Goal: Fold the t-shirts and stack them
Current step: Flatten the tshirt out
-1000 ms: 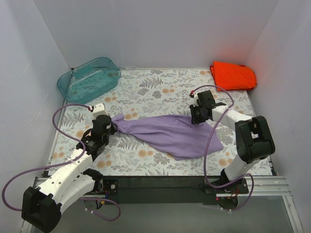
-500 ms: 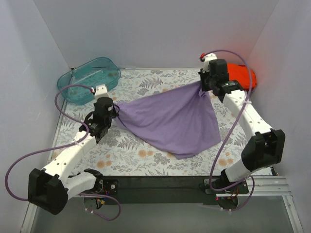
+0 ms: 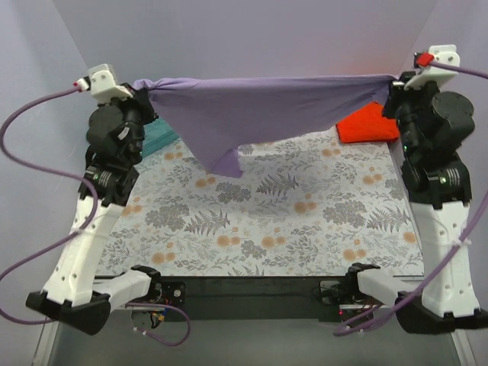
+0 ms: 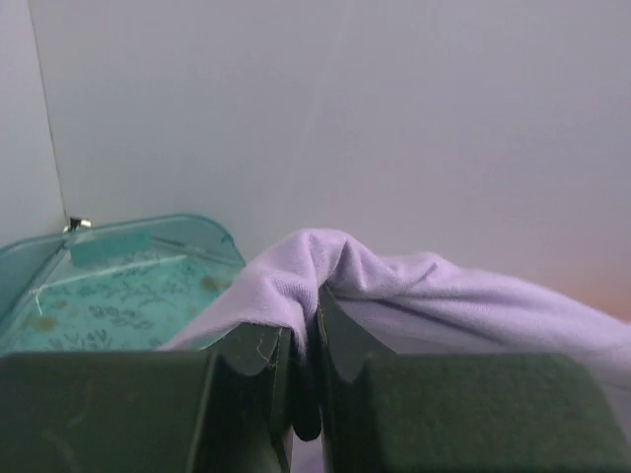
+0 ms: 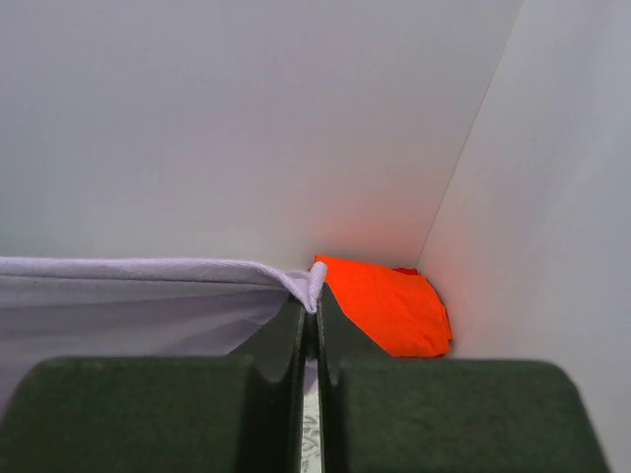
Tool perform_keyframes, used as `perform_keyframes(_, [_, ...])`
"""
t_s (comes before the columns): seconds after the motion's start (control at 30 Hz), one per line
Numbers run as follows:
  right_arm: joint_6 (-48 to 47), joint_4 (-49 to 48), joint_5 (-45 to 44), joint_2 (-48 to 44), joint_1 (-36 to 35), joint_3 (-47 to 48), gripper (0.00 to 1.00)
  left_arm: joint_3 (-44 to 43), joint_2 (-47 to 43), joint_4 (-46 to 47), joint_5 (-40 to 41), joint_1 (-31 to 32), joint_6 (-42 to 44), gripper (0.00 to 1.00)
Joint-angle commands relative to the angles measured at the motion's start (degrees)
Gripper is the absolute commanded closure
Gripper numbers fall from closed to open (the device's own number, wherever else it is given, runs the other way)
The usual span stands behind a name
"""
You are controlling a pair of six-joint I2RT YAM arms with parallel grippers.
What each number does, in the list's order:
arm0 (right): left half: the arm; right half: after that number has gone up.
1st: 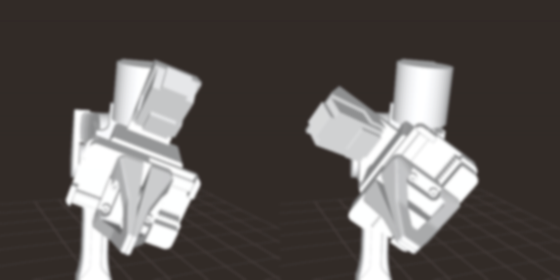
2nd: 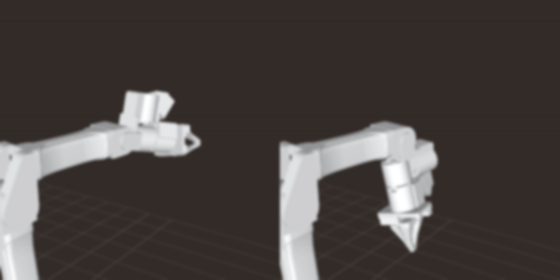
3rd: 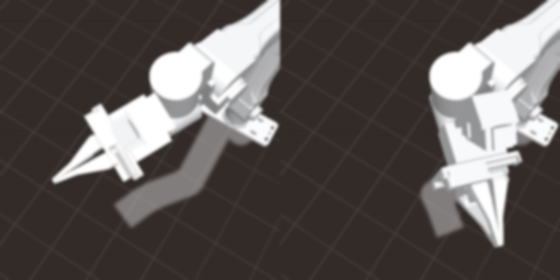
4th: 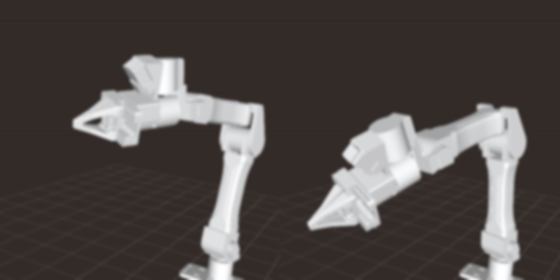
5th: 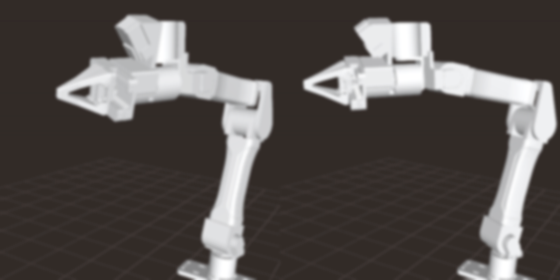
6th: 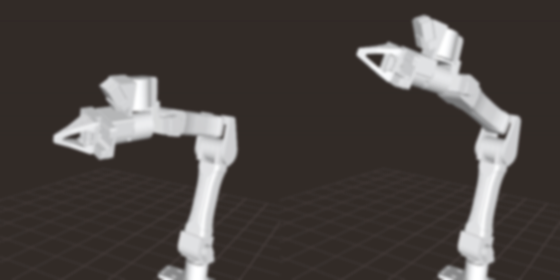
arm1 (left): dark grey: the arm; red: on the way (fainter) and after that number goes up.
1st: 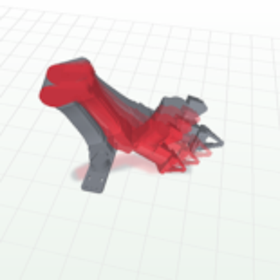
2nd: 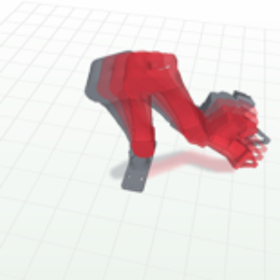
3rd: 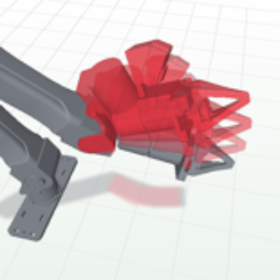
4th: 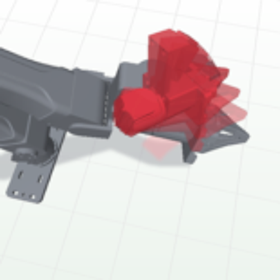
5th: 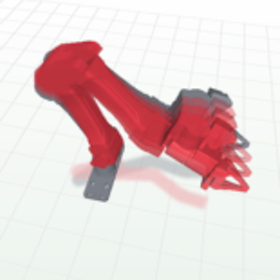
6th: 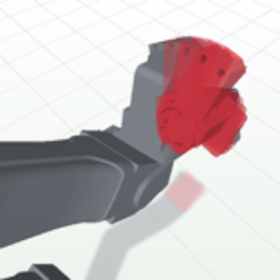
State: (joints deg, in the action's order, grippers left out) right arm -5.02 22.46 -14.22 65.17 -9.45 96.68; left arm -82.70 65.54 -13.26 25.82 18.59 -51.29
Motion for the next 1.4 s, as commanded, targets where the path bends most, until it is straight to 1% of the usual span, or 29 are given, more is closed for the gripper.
perform_keyframes(0.0, [-2.4, -2.3, -2.1, -10.0, 0.7, -4.0, 0.99, -2.6, -10.0, -2.1, 1.1, -0.7, 1.7, 0.94])
perform_keyframes(0.03, [-2.5, -2.3, -2.0, -12.1, 0.6, -5.2, 0.99, -2.8, -13.6, -2.9, 0.7, -0.7, 2.2, 0.94])
perform_keyframes(0.1, [-3.6, -2.3, -0.3, -17.8, 0.6, -7.8, 0.99, -4.6, -16.4, -3.8, 0.4, -0.7, 3.6, 0.95])
perform_keyframes(0.17, [-4.0, -2.2, 0.7, -21.1, 0.6, -9.1, 0.99, -6.2, -19.3, -5.4, -0.3, -0.7, 4.4, 0.95])
perform_keyframes(0.27, [-5.0, -1.5, 1.1, -25.3, 0.6, -9.7, 0.99, -11.0, -20.3, -7.0, -1.0, -0.7, 5.7, 0.96])
perform_keyframes(0.3, [-5.2, -0.8, 0.9, -26.0, 0.5, -9.5, 0.99, -13.8, -19.9, -7.6, -1.9, -0.7, 6.4, 0.96])
perform_keyframes(0.43, [-7.1, -0.1, -0.7, -26.6, 0.5, -9.5, 0.99, -18.7, -16.2, -10.4, -3.8, -0.7, 7.6, 0.96])
perform_keyframes(0.5, [-7.4, -0.1, -1.0, -25.4, 0.5, -10.1, 0.99, -19.1, -13.3, -10.9, -4.3, -0.7, 7.9, 0.96])
perform_keyframes(0.57, [-7.4, -0.1, -0.7, -24.3, 0.5, -11.8, 0.99, -17.1, -11.3, -11.0, -4.6, -0.7, 8.1, 0.95])
perform_keyframes(0.63, [-7.3, -0.3, -0.2, -22.0, 0.5, -13.6, 0.99, -13.9, -8.3, -10.3, -4.6, -0.7, 8.3, 0.95])
perform_keyframes(0.67, [-7.2, -0.4, -0.2, -21.1, 0.5, -16.1, 0.99, -9.7, -7.2, -9.2, -4.6, -0.7, 8.3, 0.95])
perform_keyframes(0.73, [-6.6, -1.2, -1.5, -18.3, 0.5, -19.2, 0.99, -4.9, -4.8, -7.2, -3.9, -0.7, 8.0, 0.94])
perform_keyframes(0.77, [-6.4, -2.9, -2.4, -17.2, 0.6, -20.9, 0.99, 0.9, -2.2, -4.5, -3.8, -0.7, 7.1, 0.94])
perform_keyframes(0.8, [-6.3, -4.2, -3.1, -16.1, 0.5, -25.0, 0.99, 3.5, -0.4, -2.8, -3.7, -0.7, 6.7, 0.94])
perform_keyframes(0.83, [-6.1, -5.7, -4.1, -14.0, 0.6, -27.0, 0.99, 6.3, 1.4, -1.0, -3.6, -0.7, 6.3, 0.93])
perform_keyframes(0.87, [-6.1, -10.3, -4.6, -12.8, 0.6, -29.2, 0.99, 10.1, 6.0, 2.2, -3.2, -0.7, 4.9, 0.92])
perform_keyframes(0.9, [-6.0, -12.7, -5.5, -10.1, 0.6, -34.1, 0.99, 11.7, 8.6, 3.7, -3.1, -0.7, 4.1, 0.92])
perform_keyframes(0.93, [-6.0, -15.7, -6.1, -8.5, 0.5, -36.1, 0.97, 12.7, 11.3, 5.2, -3.1, -0.7, 3.3, 0.92])
perform_keyframes(0.97, [-5.9, -21.0, -6.7, -6.7, 0.7, -38.4, 0.97, 13.3, 18.0, 7.7, -2.9, -0.8, 2.0, 0.91])
perform_keyframes(1.0, [-5.8, -24.0, -7.7, -2.5, 0.7, -41.4, 0.97, 13.3, 21.4, 8.6, -2.8, -0.8, 1.3, 0.90])
perform_keyframes(1.07, [-4.7, -27.7, -9.0, 2.8, 0.9, -43.2, 0.97, 11.9, 28.9, 10.2, -2.5, -0.9, 0.5, 0.85])
perform_keyframes(1.1, [-4.3, -31.2, -9.8, 8.4, 1.2, -43.9, 0.97, 9.4, 36.3, 10.2, -2.6, -0.9, -0.2, 0.84])
perform_keyframes(1.17, [-3.4, -33.4, -11.4, 14.4, 1.4, -43.3, 0.98, 6.1, 42.5, 9.9, -3.1, -0.9, -0.5, 0.83])
perform_keyframes(1.2, [-3.4, -35.0, -13.7, 20.1, 1.8, -42.6, 0.99, 3.2, 47.4, 9.7, -3.7, -0.9, -1.2, 0.83])
perform_keyframes(1.27, [-3.8, -36.0, -16.4, 25.2, 2.3, -39.8, 0.99, 1.1, 50.2, 9.3, -4.5, -0.8, -2.1, 0.83])
perform_keyframes(1.3, [-4.2, -36.4, -18.2, 29.1, 2.8, -38.8, 0.99, 0.4, 50.9, 9.4, -5.0, -0.8, -2.5, 0.83])
perform_keyframes(1.33, [-4.7, -37.0, -19.0, 30.8, 3.0, -36.7, 0.99, -0.4, 51.9, 10.3, -5.4, -0.7, -3.2, 0.82])
perform_keyframes(1.37, [-5.2, -37.4, -19.5, 32.2, 3.3, -35.7, 0.99, -0.8, 52.3, 11.1, -6.0, -0.7, -3.0, 0.78])
